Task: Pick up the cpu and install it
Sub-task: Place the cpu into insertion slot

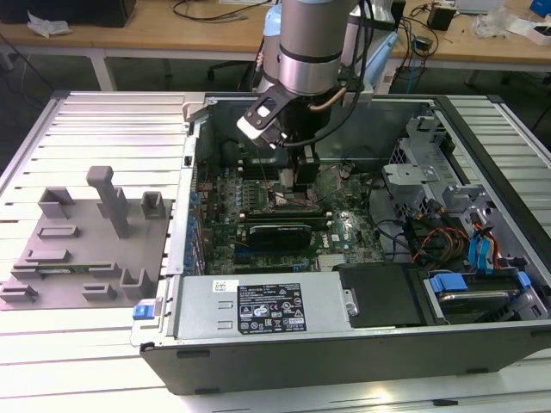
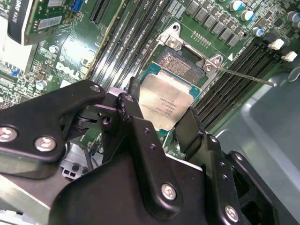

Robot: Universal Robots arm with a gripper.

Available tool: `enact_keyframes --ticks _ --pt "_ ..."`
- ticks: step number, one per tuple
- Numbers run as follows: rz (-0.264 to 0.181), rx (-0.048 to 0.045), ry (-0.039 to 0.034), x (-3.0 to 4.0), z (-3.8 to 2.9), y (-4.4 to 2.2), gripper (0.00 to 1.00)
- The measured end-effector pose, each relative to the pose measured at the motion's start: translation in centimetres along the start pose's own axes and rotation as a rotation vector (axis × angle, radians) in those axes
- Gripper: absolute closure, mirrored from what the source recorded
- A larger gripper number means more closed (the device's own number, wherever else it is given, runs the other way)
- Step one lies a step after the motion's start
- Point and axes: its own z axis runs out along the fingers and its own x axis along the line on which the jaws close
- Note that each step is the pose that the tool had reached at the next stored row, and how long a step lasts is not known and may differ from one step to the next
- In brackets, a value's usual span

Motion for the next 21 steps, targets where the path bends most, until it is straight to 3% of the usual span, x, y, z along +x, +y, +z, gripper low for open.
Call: enact_keyframes --ticks 3,14,21 --pt "0.0 -0.0001 0.0001 0.0 0.14 0.0 0.45" --pt "0.005 0.0001 -0.0002 0.0 1.6 -0.04 0.45" --pt "0.005 0.0 0.0006 0.19 1.9 -0.04 0.45"
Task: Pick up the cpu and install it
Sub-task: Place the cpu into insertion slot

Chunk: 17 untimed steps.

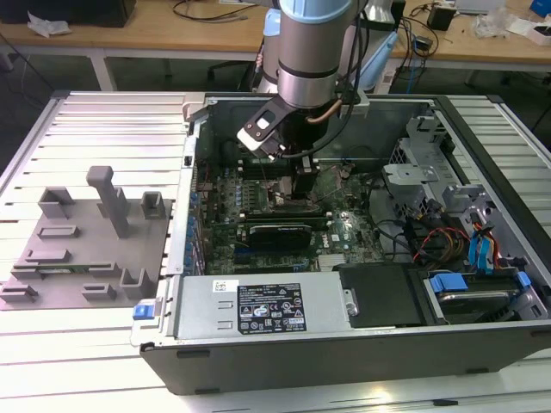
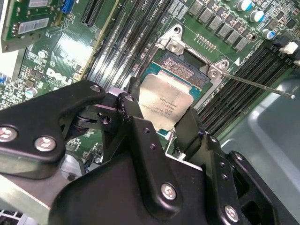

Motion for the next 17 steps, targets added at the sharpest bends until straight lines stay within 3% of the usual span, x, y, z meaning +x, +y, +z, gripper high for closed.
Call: enact_keyframes --ticks 6,10,17 --pt "0.0 0.0 0.0001 0.49 0.31 0.02 0.45" --pt "0.0 0.0 0.0002 0.95 0.8 0.03 0.45" --pt "0.0 0.0001 0.0001 1.04 1.83 -0.02 0.45"
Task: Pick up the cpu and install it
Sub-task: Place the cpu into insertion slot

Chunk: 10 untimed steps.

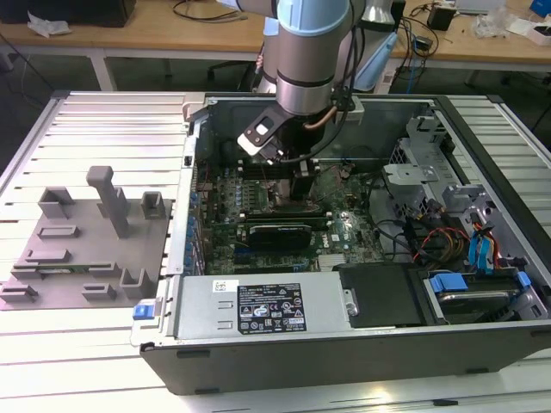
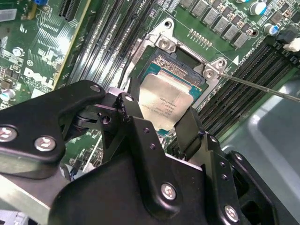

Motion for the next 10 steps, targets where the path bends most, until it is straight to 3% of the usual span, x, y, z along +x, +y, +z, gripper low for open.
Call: enact_keyframes --ticks 10 --pt "0.019 -0.0008 0.0015 0.07 0.84 -0.14 0.45"
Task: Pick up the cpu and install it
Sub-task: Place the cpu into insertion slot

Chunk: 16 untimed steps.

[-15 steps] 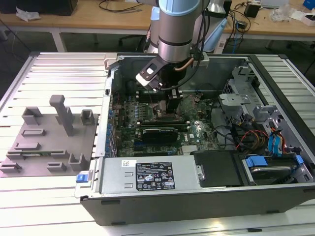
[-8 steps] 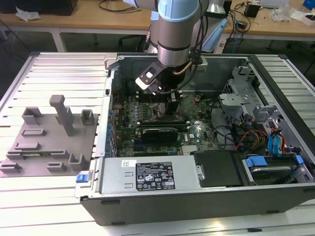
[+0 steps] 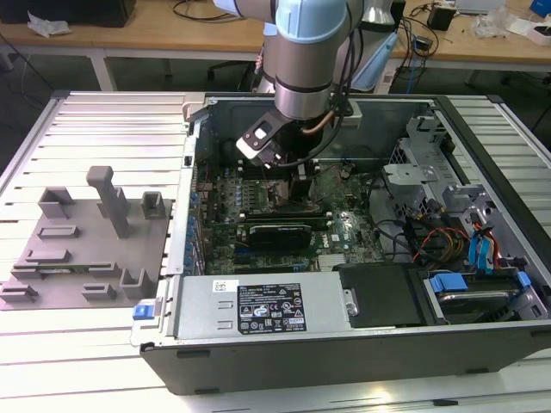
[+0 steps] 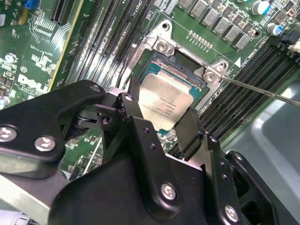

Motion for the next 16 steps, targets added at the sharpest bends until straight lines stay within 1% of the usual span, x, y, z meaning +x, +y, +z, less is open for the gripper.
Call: enact_keyframes --ticks 3,5,9,13,16 --pt "-0.001 -0.0005 0.0001 0.07 0.26 -0.06 0.45" --pt "-0.011 -0.0019 0.0001 0.12 0.43 -0.07 0.45" --pt "-0.013 -0.0021 0.0006 0.24 0.61 -0.43 0.45" --pt "-0.005 -0.002 0.0002 0.24 0.69 -0.43 0.45" --pt "0.0 -0.0021 0.0003 0.23 0.7 -0.29 0.45"
